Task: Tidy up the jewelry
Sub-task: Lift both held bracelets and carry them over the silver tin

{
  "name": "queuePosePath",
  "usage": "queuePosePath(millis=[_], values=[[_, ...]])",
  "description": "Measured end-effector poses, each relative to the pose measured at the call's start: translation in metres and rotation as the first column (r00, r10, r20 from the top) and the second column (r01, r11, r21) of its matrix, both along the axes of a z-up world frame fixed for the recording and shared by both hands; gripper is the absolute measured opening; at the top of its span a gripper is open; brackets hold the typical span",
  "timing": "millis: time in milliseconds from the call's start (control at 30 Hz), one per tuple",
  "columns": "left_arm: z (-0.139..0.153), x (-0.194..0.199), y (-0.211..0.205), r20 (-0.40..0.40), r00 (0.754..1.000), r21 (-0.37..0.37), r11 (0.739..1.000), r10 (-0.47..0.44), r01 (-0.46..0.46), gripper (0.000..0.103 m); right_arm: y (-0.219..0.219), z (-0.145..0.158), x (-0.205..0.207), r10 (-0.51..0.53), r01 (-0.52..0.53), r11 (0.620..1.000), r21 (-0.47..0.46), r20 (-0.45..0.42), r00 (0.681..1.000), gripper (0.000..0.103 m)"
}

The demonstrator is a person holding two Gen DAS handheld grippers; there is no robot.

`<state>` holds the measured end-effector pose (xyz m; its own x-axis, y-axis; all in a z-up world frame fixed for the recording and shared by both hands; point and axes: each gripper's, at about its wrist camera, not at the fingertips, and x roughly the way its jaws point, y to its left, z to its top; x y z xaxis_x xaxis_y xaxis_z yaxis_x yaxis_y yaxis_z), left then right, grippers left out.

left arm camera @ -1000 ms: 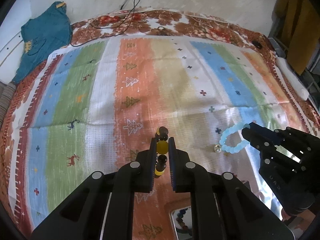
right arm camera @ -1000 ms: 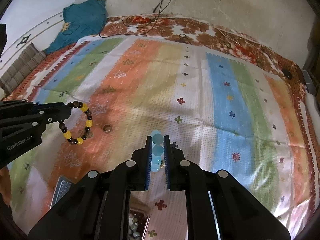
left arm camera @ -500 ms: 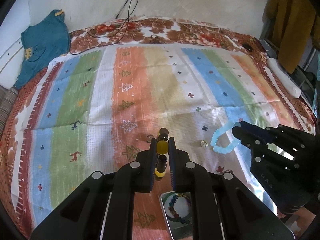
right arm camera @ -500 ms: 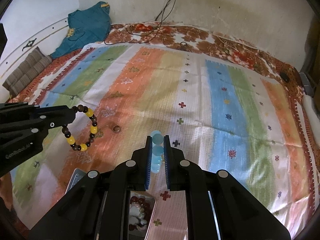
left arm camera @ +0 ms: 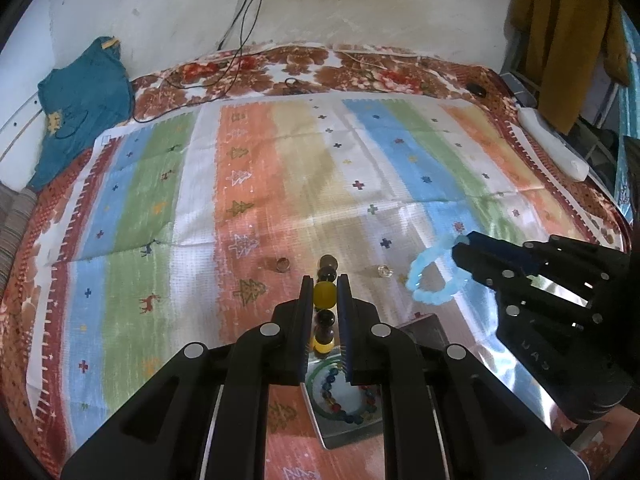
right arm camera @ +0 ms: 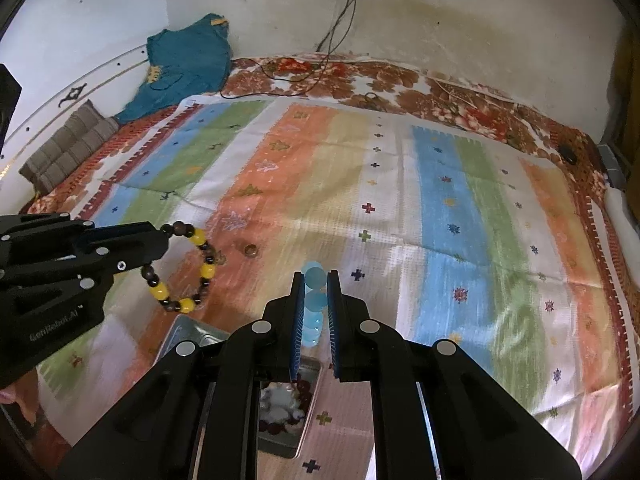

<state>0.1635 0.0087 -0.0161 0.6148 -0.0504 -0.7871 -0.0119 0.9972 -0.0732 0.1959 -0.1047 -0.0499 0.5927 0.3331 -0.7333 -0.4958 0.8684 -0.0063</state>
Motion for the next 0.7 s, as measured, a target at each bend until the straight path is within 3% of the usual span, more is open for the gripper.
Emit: queuePosePath(millis=[167,700], values=[[0.003,-0.011,-0.010,0.009,1.000,0.027,0.999,-0.017,0.017,0.011,0.000,0.003,-0.010,0.016,-0.016,1.000,0.003,0.004,1.000,0.012],[0.011,-0.041,-0.015,0.034,0.999,0.012,1.000,-0.017,0.017,0.011,-0.005,0.006,-0.040,0.060,-0.060,0.998,0.002,0.013,0.998,0.012]])
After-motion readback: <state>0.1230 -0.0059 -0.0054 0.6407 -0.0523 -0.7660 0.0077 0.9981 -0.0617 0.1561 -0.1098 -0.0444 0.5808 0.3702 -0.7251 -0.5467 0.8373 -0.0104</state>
